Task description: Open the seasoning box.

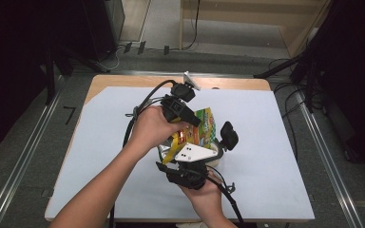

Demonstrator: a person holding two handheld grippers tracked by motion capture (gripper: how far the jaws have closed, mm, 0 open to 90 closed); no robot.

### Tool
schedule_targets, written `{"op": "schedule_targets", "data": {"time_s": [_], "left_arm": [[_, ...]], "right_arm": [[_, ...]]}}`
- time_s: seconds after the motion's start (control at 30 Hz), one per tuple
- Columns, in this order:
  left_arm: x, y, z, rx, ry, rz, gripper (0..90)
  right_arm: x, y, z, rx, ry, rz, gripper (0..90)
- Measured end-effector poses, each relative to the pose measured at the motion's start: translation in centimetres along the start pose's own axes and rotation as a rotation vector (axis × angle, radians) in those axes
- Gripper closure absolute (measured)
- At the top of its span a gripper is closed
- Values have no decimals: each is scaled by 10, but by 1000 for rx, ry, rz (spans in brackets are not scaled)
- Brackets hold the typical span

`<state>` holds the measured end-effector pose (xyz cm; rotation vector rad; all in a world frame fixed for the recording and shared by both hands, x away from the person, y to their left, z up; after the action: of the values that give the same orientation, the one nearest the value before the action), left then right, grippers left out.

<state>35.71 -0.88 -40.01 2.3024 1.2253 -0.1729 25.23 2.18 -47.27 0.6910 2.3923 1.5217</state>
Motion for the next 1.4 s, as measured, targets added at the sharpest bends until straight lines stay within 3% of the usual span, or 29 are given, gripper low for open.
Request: {"op": "schedule_targets", "data": {"time_s": [0.37, 1.4], "left_arm": [[4, 0, 2, 2, -23, -13, 812], [-5, 2, -1, -8, -1, 13, 808]], "right_arm": [[-1, -1, -1, 7, -13, -6, 665], [-1, 2, -3, -3, -9, -5, 677]]}}
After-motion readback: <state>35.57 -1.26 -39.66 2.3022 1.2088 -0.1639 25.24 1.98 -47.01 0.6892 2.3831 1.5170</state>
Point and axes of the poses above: each handheld gripper's, and its own axes: z roughly forward along the jaws, y roughly out of its top, x roughly to its left, the point moved 9 cm from there along z, roughly forward along the jaws, and after that the axes turned 8 degrees about -z, right-handed, at the moved point
